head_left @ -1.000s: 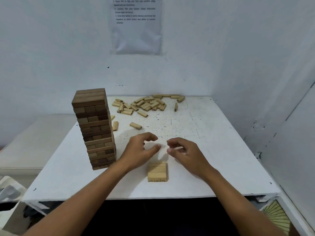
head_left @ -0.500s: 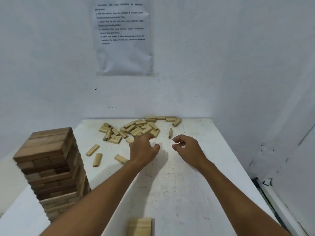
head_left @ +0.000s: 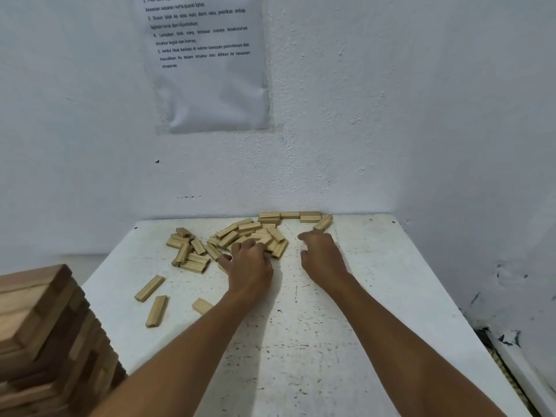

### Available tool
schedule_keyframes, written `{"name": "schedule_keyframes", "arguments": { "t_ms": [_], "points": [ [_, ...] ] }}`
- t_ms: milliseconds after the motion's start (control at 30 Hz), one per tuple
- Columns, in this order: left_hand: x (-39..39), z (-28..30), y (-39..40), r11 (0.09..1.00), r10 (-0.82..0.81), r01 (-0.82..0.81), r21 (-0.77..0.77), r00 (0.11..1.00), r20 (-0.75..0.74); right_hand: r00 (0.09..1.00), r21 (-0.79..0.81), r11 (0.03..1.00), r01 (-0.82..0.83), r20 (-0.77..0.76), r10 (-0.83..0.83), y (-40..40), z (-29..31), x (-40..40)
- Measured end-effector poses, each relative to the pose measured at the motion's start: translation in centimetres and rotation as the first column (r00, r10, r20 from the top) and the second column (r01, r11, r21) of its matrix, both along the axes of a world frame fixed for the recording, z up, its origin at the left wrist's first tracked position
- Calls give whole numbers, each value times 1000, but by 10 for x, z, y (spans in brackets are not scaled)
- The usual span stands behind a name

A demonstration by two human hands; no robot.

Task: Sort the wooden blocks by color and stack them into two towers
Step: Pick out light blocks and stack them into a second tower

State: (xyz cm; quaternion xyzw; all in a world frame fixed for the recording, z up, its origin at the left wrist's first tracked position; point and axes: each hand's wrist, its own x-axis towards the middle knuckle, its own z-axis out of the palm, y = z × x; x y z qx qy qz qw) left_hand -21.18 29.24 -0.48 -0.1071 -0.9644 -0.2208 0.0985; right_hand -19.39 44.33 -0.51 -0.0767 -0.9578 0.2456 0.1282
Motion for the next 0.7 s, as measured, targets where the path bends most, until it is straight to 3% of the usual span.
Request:
{"name": "schedule_keyframes", "arguments": {
  "t_ms": [167, 233, 367, 567, 700],
  "points": [
    [-7, 3, -2, 986, 46, -42, 159, 999, -26, 999, -361, 932, 27, -10, -33, 2, 9, -11],
    [-8, 3, -3, 973, 69, -59, 224, 997, -37, 1000, -425, 905, 2, -11, -7, -1, 12, -17],
    [-6, 4, -4, 936, 114, -106, 336, 993, -5, 1000, -356, 934, -24, -3, 25, -19, 9, -35],
    [3, 10, -6, 897, 153, -160, 413, 987, 49, 999, -40, 999, 27, 25, -26, -38, 0, -45],
    [8, 13, -9, 895, 148, -169, 414, 986, 81, 996, -27, 996, 84, -4, -84, -40, 3, -40]
  ]
}}
